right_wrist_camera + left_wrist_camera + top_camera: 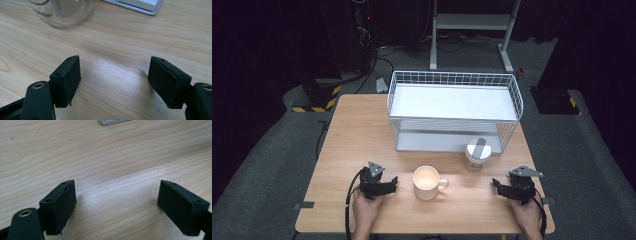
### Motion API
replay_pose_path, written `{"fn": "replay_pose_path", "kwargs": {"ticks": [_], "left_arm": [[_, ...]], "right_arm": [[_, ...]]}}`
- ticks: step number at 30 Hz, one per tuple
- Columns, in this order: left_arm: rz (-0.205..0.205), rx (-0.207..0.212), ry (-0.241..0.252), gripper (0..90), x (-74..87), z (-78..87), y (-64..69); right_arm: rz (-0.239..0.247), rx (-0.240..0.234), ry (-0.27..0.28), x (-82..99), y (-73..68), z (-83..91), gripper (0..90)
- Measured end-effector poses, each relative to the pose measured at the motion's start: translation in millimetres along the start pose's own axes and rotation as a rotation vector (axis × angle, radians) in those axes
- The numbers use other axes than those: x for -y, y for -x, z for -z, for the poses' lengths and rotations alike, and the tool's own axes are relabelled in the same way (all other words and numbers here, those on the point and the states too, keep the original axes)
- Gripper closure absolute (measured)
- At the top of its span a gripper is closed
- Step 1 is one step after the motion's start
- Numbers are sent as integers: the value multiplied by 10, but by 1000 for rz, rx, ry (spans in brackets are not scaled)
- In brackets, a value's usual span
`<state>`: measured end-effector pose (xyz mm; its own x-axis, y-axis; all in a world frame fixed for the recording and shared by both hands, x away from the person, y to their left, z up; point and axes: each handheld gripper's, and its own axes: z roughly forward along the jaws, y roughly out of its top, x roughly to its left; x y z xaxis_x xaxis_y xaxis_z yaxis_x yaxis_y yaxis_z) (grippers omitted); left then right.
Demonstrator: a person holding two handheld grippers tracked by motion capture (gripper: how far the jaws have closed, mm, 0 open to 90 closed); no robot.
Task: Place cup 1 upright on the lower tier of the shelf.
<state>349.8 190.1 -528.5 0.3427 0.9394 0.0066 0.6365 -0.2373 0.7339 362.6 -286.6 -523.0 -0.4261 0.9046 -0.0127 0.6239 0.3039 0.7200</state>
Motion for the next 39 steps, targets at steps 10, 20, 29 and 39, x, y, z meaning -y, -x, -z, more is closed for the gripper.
{"fn": "replay_pose_path", "kwargs": {"ticks": [10, 20, 29, 39], "left_arm": [[0, 1, -1, 158, -1, 0, -1], [-7, 1, 5, 167, -1, -1, -2], [-7, 2, 0, 168, 0, 2, -1], [-3, 2, -1, 172, 0, 5, -2]], "right_arm": [[-6, 10, 2, 3, -13, 1, 261], [0, -6, -15, 12, -40, 5, 164], [-15, -14, 21, 57, -124, 70, 116], [-12, -52, 81, -20, -239, 116, 110]]}}
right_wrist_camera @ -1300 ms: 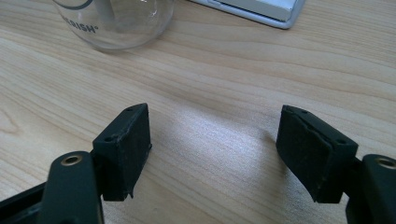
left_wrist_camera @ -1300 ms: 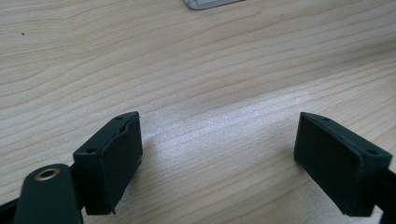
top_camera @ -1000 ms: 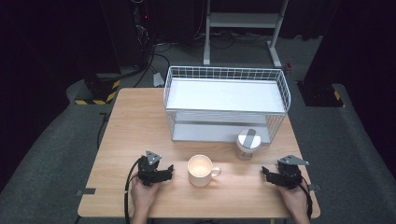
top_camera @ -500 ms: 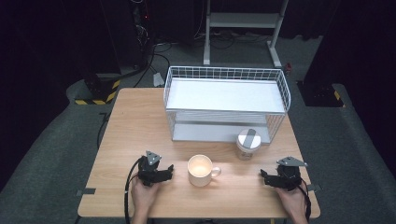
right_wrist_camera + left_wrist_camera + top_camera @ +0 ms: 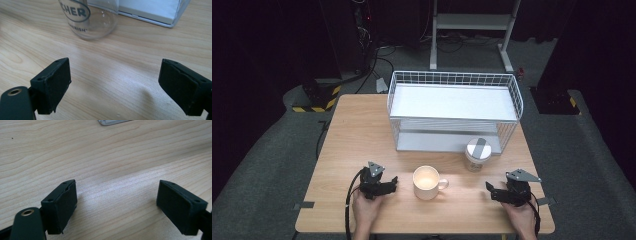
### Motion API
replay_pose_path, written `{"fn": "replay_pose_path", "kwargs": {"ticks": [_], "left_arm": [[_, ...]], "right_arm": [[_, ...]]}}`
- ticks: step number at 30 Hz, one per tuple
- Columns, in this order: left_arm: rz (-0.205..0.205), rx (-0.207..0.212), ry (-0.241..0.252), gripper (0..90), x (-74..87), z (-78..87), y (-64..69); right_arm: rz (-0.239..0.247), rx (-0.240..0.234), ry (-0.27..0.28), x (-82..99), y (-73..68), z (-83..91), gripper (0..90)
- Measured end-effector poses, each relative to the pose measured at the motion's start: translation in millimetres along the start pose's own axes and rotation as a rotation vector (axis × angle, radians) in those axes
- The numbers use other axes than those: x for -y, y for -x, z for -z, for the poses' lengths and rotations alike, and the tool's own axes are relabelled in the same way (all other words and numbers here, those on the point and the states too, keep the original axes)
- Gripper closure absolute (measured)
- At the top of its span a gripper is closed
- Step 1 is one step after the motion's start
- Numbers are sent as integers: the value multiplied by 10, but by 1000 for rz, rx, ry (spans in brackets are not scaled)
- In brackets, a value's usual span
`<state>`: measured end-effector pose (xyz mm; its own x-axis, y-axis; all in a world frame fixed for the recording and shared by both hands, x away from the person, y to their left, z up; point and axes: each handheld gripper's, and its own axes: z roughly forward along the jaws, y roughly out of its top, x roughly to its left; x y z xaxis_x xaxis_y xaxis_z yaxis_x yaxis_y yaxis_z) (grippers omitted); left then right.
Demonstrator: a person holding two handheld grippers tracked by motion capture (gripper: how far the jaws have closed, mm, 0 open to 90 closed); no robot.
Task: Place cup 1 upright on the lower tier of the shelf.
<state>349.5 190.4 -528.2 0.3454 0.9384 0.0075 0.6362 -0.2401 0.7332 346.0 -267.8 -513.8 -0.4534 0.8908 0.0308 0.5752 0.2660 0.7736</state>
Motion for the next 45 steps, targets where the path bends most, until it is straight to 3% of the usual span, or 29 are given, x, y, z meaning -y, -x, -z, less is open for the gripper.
{"fn": "replay_pose_path", "kwargs": {"ticks": [37, 45], "left_arm": [[0, 0, 0, 173, 0, 0, 0], [5, -1, 4, 173, 1, -3, 4]], "right_arm": [[48, -34, 64, -410, -141, -89, 101], [44, -43, 50, -487, -166, -165, 101]]}}
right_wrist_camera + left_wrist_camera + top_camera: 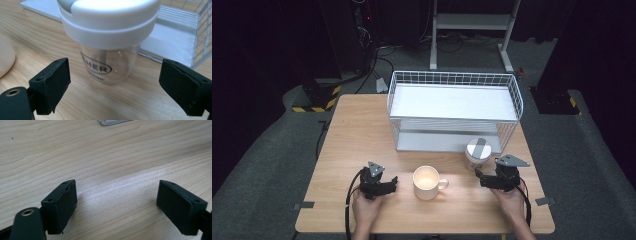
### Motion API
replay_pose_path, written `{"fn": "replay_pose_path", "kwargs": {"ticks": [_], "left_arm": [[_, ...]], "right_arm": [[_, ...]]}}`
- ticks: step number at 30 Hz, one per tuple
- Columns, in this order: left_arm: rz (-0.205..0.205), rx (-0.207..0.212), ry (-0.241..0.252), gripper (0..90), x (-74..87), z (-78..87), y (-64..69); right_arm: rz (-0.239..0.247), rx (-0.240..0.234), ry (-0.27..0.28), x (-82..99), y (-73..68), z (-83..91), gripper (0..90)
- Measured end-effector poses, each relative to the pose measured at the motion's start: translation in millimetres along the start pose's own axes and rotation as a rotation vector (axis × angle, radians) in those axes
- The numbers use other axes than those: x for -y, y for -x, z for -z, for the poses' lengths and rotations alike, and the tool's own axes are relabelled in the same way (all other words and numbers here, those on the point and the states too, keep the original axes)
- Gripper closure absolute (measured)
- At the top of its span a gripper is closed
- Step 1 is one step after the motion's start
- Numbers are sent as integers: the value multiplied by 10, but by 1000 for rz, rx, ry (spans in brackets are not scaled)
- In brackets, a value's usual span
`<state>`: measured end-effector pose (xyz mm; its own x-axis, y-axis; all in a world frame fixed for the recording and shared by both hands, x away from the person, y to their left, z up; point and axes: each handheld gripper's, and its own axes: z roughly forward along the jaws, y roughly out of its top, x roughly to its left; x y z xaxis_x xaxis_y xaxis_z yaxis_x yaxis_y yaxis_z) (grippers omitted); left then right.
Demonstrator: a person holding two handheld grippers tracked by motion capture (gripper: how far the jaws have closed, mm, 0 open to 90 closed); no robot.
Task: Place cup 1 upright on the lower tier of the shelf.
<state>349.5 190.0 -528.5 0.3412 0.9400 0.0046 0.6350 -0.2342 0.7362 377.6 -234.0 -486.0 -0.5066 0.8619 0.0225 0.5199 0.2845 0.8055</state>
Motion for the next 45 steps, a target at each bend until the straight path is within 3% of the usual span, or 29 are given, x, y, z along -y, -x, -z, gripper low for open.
{"fn": "replay_pose_path", "kwargs": {"ticks": [20, 35, 45], "left_arm": [[0, -1, 1, 176, 0, 0, -1], [0, -1, 1, 176, 0, 0, -1], [0, -1, 1, 176, 0, 0, 0]], "right_arm": [[-8, 4, 12, -129, -53, -273, 100], [-21, 15, 44, -155, -43, -349, 101], [-4, 31, 49, -178, -68, -390, 116]]}}
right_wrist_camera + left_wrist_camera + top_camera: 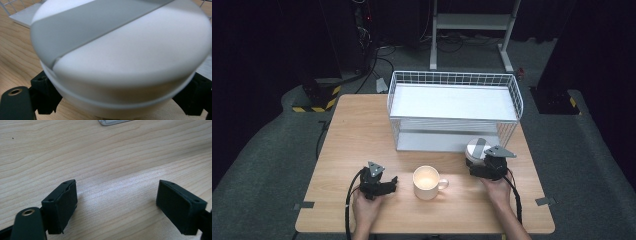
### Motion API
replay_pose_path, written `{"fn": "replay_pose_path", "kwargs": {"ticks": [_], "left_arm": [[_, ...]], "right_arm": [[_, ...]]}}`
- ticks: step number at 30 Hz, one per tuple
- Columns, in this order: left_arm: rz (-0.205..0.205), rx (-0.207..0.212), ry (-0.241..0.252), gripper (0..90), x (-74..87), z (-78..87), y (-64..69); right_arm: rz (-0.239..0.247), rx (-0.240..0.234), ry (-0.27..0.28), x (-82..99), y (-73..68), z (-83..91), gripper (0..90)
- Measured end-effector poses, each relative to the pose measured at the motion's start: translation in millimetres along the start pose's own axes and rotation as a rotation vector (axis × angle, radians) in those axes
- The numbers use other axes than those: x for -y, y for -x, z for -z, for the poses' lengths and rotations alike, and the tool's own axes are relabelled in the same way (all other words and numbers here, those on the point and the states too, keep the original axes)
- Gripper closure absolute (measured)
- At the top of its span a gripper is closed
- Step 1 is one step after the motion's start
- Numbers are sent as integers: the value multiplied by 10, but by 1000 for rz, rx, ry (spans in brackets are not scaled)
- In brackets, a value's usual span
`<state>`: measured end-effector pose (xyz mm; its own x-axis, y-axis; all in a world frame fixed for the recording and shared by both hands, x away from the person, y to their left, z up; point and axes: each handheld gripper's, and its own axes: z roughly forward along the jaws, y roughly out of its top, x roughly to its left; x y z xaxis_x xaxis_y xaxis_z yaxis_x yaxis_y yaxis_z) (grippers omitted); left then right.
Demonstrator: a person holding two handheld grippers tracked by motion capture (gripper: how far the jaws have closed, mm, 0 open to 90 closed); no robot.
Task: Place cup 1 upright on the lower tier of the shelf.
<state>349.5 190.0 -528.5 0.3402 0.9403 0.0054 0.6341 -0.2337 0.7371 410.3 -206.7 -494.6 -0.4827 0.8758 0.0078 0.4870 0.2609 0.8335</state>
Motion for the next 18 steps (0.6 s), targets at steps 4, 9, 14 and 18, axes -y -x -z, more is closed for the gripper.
{"fn": "replay_pose_path", "kwargs": {"ticks": [4, 9, 14, 18], "left_arm": [[0, 0, -1, 176, 0, 0, 0], [-1, 0, -1, 176, 0, 0, -1], [-5, 1, -4, 177, -1, 3, -4], [-5, 1, -4, 176, -1, 3, -4]], "right_arm": [[4, -4, 3, 0, -12, -19, 130], [16, 11, -4, 6, -25, -53, 164], [36, 17, 2, 0, -38, -52, 185], [33, 18, 3, 0, -36, -51, 186]]}}
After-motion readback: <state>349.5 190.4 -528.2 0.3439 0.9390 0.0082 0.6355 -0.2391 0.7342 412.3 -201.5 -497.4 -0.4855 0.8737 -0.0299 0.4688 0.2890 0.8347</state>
